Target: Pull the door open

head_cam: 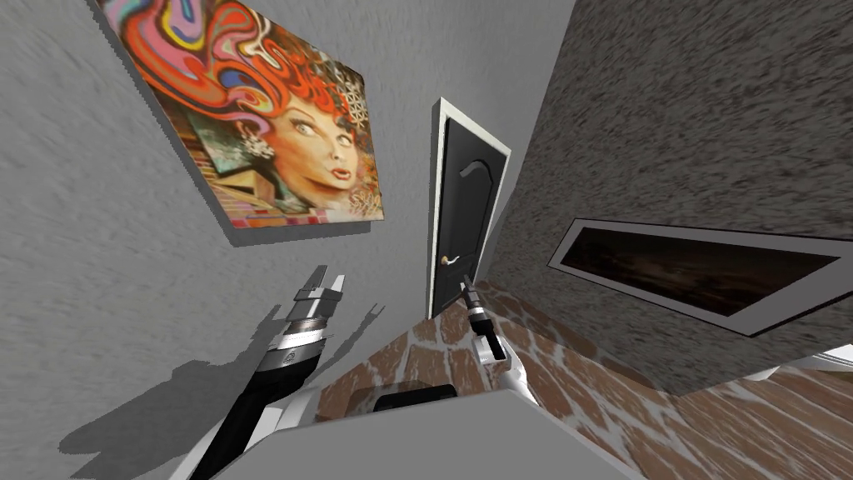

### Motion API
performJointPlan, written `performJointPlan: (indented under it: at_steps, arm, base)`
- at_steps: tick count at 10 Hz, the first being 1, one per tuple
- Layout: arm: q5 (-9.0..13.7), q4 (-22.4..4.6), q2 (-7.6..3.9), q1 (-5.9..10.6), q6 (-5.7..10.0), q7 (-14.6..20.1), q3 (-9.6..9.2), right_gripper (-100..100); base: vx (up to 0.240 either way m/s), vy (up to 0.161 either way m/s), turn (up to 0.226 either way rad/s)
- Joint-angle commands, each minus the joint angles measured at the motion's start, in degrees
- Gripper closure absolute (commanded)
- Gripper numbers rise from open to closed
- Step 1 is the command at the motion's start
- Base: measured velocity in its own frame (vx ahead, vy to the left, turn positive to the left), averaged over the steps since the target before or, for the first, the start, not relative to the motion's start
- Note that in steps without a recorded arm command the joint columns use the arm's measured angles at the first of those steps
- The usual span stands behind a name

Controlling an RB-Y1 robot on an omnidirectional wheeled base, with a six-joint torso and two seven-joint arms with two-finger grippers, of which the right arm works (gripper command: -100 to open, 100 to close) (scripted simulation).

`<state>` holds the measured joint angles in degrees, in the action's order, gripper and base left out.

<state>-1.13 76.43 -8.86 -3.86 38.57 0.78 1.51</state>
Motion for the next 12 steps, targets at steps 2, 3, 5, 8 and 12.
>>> performJointPlan:
  at_steps: [2,3,5,8,12]
  arm:
    - [-0.05,-3.55,-0.42,1.52,0.62,0.66,-0.03,-100]
    - [-0.11,-5.44,-0.62,2.44,0.81,1.01,-0.07,-100]
    - [-0.21,-8.77,-1.01,4.26,1.19,1.71,-0.16,-100]
    - [-0.32,-12.82,-1.39,6.06,1.57,2.39,-0.24,-100]
    - [-0.52,-19.82,-2.10,9.53,2.30,3.71,-0.40,-100]
  base:
    - [0.028,-0.070,0.076]
    - [0.047,-0.109,0.154]
    - [0.040,-0.131,0.153]
    - [0.025,-0.096,0.112]
    - [0.034,-0.128,0.141]
